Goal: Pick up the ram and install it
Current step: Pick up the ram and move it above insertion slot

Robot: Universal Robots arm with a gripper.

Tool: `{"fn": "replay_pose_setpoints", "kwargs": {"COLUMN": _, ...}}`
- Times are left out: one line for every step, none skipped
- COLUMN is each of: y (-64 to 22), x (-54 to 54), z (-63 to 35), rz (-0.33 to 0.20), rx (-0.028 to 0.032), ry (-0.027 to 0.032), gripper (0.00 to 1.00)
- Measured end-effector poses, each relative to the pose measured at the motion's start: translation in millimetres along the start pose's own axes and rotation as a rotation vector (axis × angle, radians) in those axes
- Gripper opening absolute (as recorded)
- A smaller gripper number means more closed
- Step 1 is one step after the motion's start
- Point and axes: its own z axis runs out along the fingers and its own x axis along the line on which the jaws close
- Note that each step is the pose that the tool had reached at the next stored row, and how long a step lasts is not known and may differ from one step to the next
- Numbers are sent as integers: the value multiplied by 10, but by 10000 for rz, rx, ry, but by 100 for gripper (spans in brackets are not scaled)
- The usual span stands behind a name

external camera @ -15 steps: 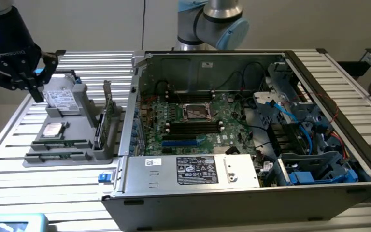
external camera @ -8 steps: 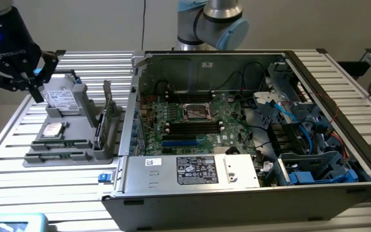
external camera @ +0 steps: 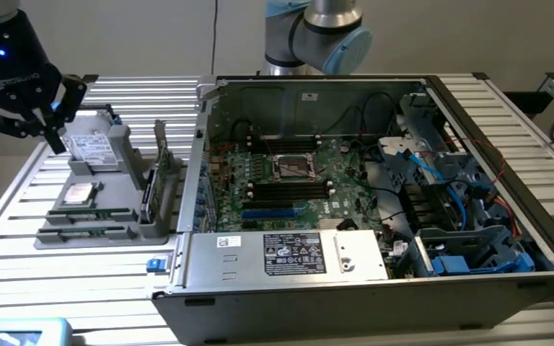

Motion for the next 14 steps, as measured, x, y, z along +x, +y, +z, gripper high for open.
{"fn": "replay_pose_setpoints", "kwargs": {"y": 0, "x": 0, "z": 0, "rz": -181, "rx": 6, "ry": 4, "gripper": 11}}
{"fn": "replay_pose_setpoints", "kwargs": {"y": 0, "x": 0, "z": 0, "rz": -359, "rx": 12, "ry": 9, "gripper": 11}}
{"fn": "replay_pose_setpoints", "kwargs": {"y": 0, "x": 0, "z": 0, "rz": -540, "rx": 17, "ry": 13, "gripper": 11}}
{"fn": "replay_pose_setpoints", "kwargs": {"y": 0, "x": 0, "z": 0, "rz": -719, "rx": 24, "ry": 18, "gripper": 11}}
{"fn": "replay_pose_setpoints", "kwargs": {"y": 0, "x": 0, "z": 0, "rz": -899, "rx": 29, "ry": 23, "gripper": 11}}
{"fn": "replay_pose_setpoints", "kwargs": {"y": 0, "x": 0, "z": 0, "rz": -1085, "rx": 35, "ry": 27, "gripper": 11}}
{"fn": "replay_pose_setpoints", "kwargs": {"y": 0, "x": 0, "z": 0, "rz": -1268, "rx": 41, "ry": 32, "gripper": 11}}
{"fn": "replay_pose_setpoints", "kwargs": {"y": 0, "x": 0, "z": 0, "rz": -1450, "rx": 47, "ry": 37, "gripper": 11}}
{"fn": "replay_pose_setpoints", "kwargs": {"y": 0, "x": 0, "z": 0, "rz": -1623, "rx": 53, "ry": 40, "gripper": 11}}
{"fn": "replay_pose_setpoints", "kwargs": {"y": 0, "x": 0, "z": 0, "rz": -1819, "rx": 59, "ry": 45, "gripper": 11}}
{"fn": "replay_pose_setpoints", "kwargs": {"y": 0, "x": 0, "z": 0, "rz": -1988, "rx": 65, "ry": 50, "gripper": 11}}
{"fn": "replay_pose_setpoints", "kwargs": {"y": 0, "x": 0, "z": 0, "rz": -2167, "rx": 71, "ry": 55, "gripper": 11}}
{"fn": "replay_pose_setpoints", "kwargs": {"y": 0, "x": 0, "z": 0, "rz": -2354, "rx": 77, "ry": 59, "gripper": 11}}
{"fn": "replay_pose_setpoints", "kwargs": {"y": 0, "x": 0, "z": 0, "rz": -2537, "rx": 83, "ry": 64, "gripper": 11}}
